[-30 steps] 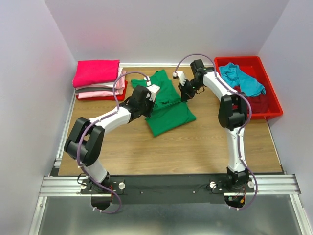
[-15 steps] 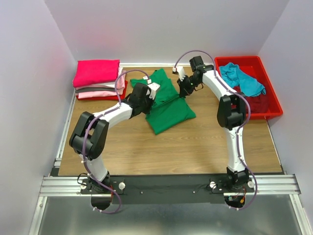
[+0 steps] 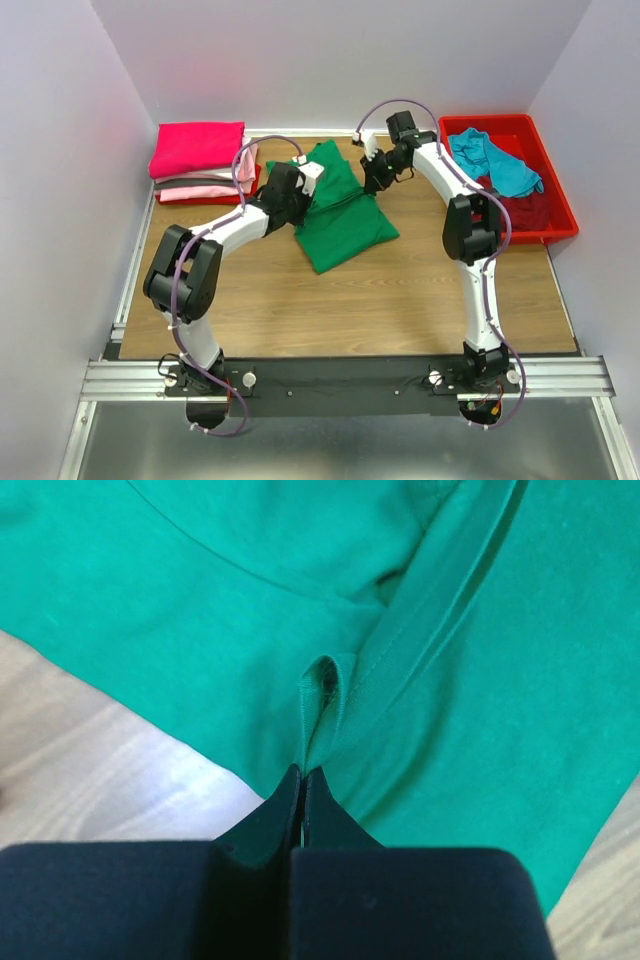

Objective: Fold and stack the t-shirts
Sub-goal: Fold the tshirt

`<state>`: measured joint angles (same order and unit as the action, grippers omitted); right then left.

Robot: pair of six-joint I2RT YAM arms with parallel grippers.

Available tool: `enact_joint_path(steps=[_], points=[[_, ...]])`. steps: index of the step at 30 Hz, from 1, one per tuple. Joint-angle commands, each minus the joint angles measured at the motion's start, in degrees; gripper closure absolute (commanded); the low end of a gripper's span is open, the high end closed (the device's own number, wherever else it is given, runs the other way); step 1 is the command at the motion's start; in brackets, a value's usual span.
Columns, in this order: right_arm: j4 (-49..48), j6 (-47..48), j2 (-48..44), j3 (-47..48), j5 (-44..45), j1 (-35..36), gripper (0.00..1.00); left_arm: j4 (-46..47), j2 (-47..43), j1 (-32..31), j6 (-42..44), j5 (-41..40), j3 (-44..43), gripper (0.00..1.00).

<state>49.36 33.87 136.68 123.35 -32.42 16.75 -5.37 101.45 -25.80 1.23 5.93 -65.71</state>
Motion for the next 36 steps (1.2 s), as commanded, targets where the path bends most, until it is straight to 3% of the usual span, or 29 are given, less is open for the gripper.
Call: enact_joint_path(steps=[1, 21, 22, 24, 25, 26, 28, 31, 32, 34, 36], points=[[-2.08, -1.96, 1.92, 2.51, 0.61, 0.74, 1.0, 0.97, 1.91, 0.84, 1.58, -0.93, -2.58, 1.0], [-3.57, -5.56, 4.47, 4.88, 3.15, 1.26, 1.0, 0.18, 5.78, 2.69, 2.81, -0.83, -5.83, 0.98], [-4.79, -6.52, 4.73, 5.23, 4.64, 1.26, 0.92, 0.18, 6.13, 2.77, 2.46, -2.05, -6.0, 0.93], [-6.9, -11.52, 4.91, 5.41, 6.58, 1.44, 0.73, 0.18, 6.3, 2.86, 1.58, -4.69, -7.23, 0.64], [-9.61, -16.68, 4.82, 5.5, 9.46, 1.44, 0.5, 0.62, 5.61, 2.86, -0.34, -11.06, -7.67, 0.49], [-11.38, -19.69, 4.65, 5.32, 11.4, 1.44, 0.4, 1.4, 4.73, 2.95, -0.96, -13.64, -7.85, 0.34], [-14.28, -24.53, 3.77, 5.23, 15.35, 1.44, 0.26, 3.33, 0.8, 3.3, -3.06, -18.74, -7.68, 0.3], [-17.89, -31.13, 1.31, 4.27, 24.31, 1.44, 0.21, 5.1, -5.96, 3.57, -4.66, -28.84, -7.5, 0.17], [-18.6, -31.14, -0.7, 2.61, 25.82, 1.0, 0.2, 5.1, -7.65, 3.57, -4.23, -29.4, -7.06, 0.08], [-19.48, -30.53, -3.42, -0.46, 25.22, 0.39, 0.16, 4.75, -12.65, 3.65, -4.22, -26.53, -6.27, 0.03], [-19.39, -27.82, -7.9, -6.24, 17.96, -1.45, 0.14, 2.21, -16.09, 3.83, -6.15, -20.82, -3.65, 0.02]])
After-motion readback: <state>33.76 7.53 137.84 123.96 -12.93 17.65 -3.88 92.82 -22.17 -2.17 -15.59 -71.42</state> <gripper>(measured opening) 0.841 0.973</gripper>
